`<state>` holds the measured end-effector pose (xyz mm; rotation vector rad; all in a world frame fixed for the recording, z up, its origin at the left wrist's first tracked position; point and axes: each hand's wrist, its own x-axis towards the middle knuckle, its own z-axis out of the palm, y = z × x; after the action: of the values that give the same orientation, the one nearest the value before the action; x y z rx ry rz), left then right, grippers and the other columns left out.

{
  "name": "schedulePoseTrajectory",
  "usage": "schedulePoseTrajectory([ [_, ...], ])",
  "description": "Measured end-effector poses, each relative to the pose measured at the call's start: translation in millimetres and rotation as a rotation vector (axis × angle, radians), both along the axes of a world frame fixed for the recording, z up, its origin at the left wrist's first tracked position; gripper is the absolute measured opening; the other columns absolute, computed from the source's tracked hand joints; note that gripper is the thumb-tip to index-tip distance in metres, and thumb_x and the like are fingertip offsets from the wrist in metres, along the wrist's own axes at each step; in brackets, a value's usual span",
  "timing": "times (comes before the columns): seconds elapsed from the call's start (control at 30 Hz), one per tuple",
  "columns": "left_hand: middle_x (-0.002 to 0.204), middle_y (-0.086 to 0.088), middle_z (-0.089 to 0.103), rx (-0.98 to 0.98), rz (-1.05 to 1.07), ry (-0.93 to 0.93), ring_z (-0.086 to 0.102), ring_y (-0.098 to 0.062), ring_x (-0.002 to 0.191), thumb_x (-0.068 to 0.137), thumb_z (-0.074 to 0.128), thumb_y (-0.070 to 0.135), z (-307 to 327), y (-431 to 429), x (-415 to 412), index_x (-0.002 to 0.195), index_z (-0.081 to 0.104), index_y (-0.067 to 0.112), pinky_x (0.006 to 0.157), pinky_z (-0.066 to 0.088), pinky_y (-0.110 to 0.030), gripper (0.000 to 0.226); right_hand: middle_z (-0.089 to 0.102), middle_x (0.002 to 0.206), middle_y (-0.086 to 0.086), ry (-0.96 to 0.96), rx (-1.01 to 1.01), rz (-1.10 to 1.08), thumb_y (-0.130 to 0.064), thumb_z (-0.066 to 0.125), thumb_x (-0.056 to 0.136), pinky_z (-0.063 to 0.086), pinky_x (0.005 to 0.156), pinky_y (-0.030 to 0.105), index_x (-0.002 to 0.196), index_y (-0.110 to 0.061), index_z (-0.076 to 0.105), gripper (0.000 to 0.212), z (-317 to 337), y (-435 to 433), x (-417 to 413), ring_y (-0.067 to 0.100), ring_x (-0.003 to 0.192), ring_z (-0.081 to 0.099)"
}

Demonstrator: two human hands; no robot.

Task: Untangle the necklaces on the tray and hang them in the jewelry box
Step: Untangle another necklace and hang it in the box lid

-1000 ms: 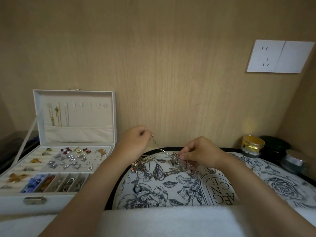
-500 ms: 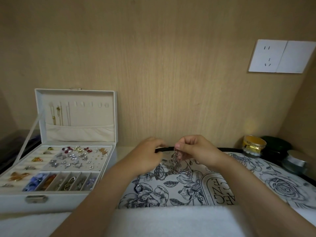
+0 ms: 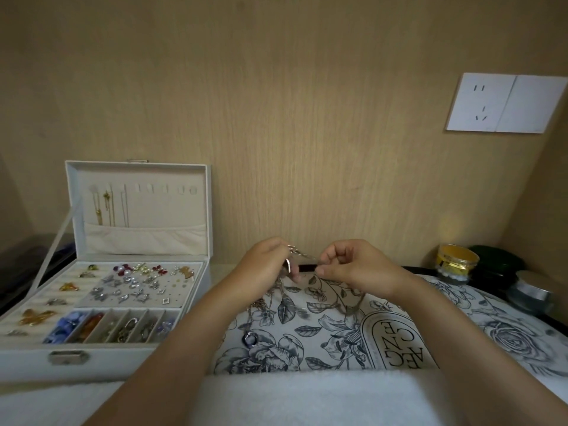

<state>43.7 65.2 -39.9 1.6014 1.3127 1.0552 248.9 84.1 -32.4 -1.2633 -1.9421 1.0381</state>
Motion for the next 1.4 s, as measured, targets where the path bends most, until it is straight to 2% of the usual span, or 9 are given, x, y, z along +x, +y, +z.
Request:
schedulePoseTrajectory([
  [0.07,0.054,-0.001,0.056,-0.048,-0.016,-0.228,0.055,-0.025,0.054,0.097,0.036,0.008,2.7,3.1,-2.8,0.079,0.048,0.01,0.086,0.053,-0.047,0.022,0.056,0.062,-0.007,-0.019,0.011,-0.013,-0.022,0.078,0.086,0.038,0.048,0.022,0.087,-0.012,0.073,0.012,-1.0,1.7,4.1,0.009,0.054,0.046],
  [0.13,0.051,0.003,0.039,-0.064,-0.004,-0.327,0.036,-0.015,0.042,0.098,0.037,0.006,7.5,3.8,-7.9,0.077,0.046,0.011,0.071,0.054,-0.04,0.023,0.057,0.065,-0.002,-0.026,0.024,-0.058,-0.024,0.076,0.088,0.04,0.052,0.027,0.084,-0.01,0.072,0.015,-3.5,4.6,8.6,0.013,0.057,0.047],
  [0.27,0.049,0.006,0.04,0.022,0.022,-0.034,0.035,-0.006,0.037,0.097,0.05,0.007,9.0,3.7,-18.9,0.08,0.06,0.009,0.056,0.046,-0.032,0.02,0.054,0.066,-0.003,-0.165,0.004,-0.092,-0.033,0.069,0.09,0.044,0.062,0.029,0.083,-0.005,0.067,0.03,-4.8,7.3,15.7,0.014,0.061,0.049],
  [0.43,0.065,0.004,0.061,0.038,-0.061,0.141,0.051,-0.012,0.044,0.097,0.057,0.019,0.7,1.1,-16.2,0.089,0.069,0.015,0.06,0.045,-0.032,0.016,0.072,0.091,-0.013,-0.458,-0.015,-0.093,-0.03,0.065,0.09,0.053,0.084,0.027,0.091,-0.028,0.076,0.012,-13.0,4.2,8.4,0.006,0.09,0.065],
  [0.6,0.075,0.002,0.072,0.039,-0.108,0.204,0.061,-0.016,0.054,0.097,0.06,0.023,-0.2,-4.3,-9.5,0.088,0.072,0.025,0.065,0.046,-0.033,0.015,0.077,0.101,-0.001,0.119,-0.036,0.071,-0.005,0.057,0.096,0.048,0.099,0.029,0.103,-0.017,0.076,0.023,-15.3,-4.4,-22.1,0.012,0.1,0.07],
  [0.77,0.074,0.001,0.075,-0.009,-0.064,0.15,0.067,-0.015,0.057,0.097,0.061,0.019,2.3,-5.9,-7.5,0.098,0.075,0.021,0.058,0.053,-0.033,0.015,0.072,0.081,0.004,0.251,-0.146,0.132,0.0,0.053,0.099,0.055,0.076,0.033,0.109,0.001,0.071,0.02,-20.8,-3.6,-22.2,0.017,0.072,0.062],
  [0.9,0.072,-0.001,0.073,0.027,-0.016,0.291,0.07,-0.017,0.058,0.097,0.061,0.023,-4.3,-3.8,-6.6,0.099,0.072,0.026,0.06,0.059,-0.039,0.012,0.074,0.077,0.005,0.18,-0.103,-0.023,-0.009,0.062,0.097,0.038,0.052,0.026,0.097,-0.008,0.075,0.013,-26.7,1.9,-20.8,0.015,0.055,0.045],
  [1.1,0.085,0.003,0.069,0.096,-0.035,0.342,0.06,-0.006,0.054,0.094,0.061,0.018,-13.3,1.4,-9.4,0.091,0.067,0.032,0.049,0.048,-0.022,0.016,0.076,0.081,0.0,0.061,-0.067,0.01,-0.011,0.067,0.094,0.043,0.056,0.02,0.096,-0.015,0.074,0.009,-25.4,2.8,-13.8,0.009,0.061,0.054],
  [1.4,0.085,0.016,0.068,0.213,-0.006,0.49,0.063,-0.001,0.071,0.096,0.057,0.035,-15.3,0.2,-6.3,0.095,0.064,0.038,0.071,0.053,-0.03,0.007,0.066,0.075,-0.005,-0.01,0.099,0.001,-0.004,0.069,0.091,0.047,0.06,0.015,0.084,-0.018,0.073,0.016,-25.0,3.0,-14.5,-0.001,0.058,0.057],
])
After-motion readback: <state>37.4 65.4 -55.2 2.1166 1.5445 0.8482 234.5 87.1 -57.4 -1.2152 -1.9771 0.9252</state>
